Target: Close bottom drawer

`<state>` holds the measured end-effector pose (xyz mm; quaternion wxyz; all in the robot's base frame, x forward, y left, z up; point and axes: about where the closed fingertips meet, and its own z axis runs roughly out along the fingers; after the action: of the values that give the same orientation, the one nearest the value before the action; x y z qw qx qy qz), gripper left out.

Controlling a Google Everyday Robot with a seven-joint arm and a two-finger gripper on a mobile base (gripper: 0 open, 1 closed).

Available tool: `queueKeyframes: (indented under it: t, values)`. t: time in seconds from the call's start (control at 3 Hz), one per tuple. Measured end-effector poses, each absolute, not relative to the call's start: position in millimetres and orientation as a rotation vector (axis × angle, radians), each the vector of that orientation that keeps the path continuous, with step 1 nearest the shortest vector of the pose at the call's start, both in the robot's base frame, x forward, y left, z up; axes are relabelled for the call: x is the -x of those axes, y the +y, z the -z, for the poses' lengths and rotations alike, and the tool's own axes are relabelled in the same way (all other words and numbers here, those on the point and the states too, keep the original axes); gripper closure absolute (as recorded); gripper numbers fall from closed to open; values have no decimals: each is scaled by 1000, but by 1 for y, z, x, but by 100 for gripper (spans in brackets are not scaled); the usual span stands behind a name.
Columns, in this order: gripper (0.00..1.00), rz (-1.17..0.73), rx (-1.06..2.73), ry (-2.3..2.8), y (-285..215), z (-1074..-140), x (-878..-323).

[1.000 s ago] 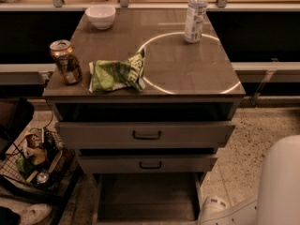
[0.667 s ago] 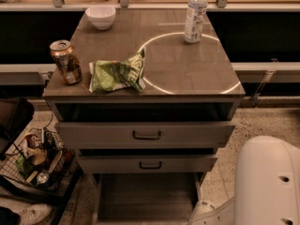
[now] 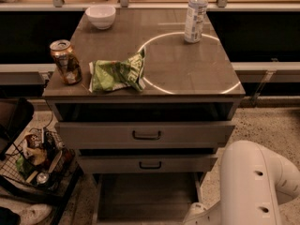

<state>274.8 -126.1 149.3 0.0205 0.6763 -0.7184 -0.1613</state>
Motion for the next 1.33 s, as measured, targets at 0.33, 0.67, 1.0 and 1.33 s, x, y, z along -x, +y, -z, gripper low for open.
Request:
queueKeyframes:
  t: [0.33, 0.67, 1.0, 1.33]
  values:
    - [100, 491, -2121, -2299, -116, -151, -286]
    - [100, 480, -2109, -2440, -105, -157, -286]
    - [100, 446, -2197, -2501, -92, -156, -287]
    - [100, 344, -2413, -2455, -78, -146, -304]
